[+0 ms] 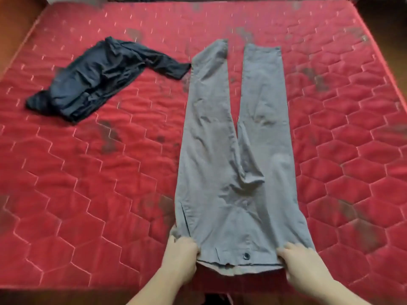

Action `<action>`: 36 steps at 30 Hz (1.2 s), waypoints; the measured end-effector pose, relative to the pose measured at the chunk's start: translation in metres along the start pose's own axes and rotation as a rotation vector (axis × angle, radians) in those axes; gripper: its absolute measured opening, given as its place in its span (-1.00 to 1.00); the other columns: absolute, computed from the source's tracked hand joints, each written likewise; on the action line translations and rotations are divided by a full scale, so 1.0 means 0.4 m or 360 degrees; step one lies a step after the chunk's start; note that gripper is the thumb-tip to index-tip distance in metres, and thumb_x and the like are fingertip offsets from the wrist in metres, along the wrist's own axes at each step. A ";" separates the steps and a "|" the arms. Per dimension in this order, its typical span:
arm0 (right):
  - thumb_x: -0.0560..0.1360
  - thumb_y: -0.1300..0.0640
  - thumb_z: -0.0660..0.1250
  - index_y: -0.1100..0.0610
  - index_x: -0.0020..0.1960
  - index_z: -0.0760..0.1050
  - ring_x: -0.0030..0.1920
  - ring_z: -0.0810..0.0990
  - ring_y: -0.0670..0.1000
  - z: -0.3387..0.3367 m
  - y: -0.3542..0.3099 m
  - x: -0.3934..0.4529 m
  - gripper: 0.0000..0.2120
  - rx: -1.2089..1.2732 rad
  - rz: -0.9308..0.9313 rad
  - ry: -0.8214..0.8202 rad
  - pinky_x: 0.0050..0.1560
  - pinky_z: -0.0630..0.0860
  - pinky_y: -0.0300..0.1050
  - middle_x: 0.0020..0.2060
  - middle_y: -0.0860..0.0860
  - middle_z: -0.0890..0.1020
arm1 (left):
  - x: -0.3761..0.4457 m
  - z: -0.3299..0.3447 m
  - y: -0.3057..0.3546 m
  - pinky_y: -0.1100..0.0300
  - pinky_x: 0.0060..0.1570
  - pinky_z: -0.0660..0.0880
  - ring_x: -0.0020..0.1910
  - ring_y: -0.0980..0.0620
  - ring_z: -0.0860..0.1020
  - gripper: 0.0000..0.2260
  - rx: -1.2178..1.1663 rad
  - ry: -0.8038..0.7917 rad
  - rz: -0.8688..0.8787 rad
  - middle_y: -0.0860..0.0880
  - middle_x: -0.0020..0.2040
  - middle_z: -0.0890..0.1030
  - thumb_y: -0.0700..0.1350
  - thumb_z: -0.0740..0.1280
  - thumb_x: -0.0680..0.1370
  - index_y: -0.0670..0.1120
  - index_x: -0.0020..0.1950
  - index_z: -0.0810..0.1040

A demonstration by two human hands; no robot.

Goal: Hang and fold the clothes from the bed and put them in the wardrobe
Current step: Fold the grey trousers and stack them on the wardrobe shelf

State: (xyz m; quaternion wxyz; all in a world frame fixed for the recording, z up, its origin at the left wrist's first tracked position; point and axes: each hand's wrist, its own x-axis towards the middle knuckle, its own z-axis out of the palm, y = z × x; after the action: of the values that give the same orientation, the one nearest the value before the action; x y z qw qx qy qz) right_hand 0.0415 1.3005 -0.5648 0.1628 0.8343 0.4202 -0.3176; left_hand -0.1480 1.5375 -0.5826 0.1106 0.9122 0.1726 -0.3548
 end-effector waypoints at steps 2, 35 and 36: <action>0.43 0.11 0.15 -0.06 0.10 0.42 0.19 0.47 0.00 0.066 -0.021 -0.013 -0.73 0.0015 0.0019 -0.0013 0.07 0.38 -0.05 0.07 -0.11 0.51 | -0.012 0.071 0.018 0.02 0.20 0.24 0.21 -0.04 0.47 -0.70 -0.0063 -0.0003 -0.0035 0.06 0.11 0.57 -0.21 0.20 0.43 0.02 0.10 0.55; 0.39 -0.07 0.31 -0.08 0.50 0.18 0.32 0.38 0.04 -0.042 0.024 0.203 -0.30 -0.0047 0.0220 0.0351 0.19 0.37 0.00 0.39 -0.02 0.33 | 0.284 -0.110 -0.045 -0.09 0.50 0.02 0.58 -0.02 -0.05 -0.24 -0.0057 0.0323 -0.0189 0.04 0.60 -0.02 -0.04 0.29 0.50 0.20 0.57 -0.07; 0.33 -0.04 0.39 -0.06 0.49 0.24 0.28 0.41 0.09 -0.036 0.028 0.215 -0.24 -0.0057 0.0252 0.0378 0.15 0.41 0.04 0.38 0.03 0.36 | 0.306 -0.106 -0.055 -0.09 0.49 0.02 0.58 -0.02 -0.05 -0.24 -0.0044 0.0345 -0.0191 0.04 0.60 -0.02 -0.05 0.30 0.50 0.19 0.57 -0.08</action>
State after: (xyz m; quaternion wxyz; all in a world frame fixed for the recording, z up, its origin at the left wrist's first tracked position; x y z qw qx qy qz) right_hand 0.0947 1.3531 -0.6114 0.1512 0.8935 0.3749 -0.1953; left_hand -0.0465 1.6005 -0.6374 0.0823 0.9316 0.2428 -0.2577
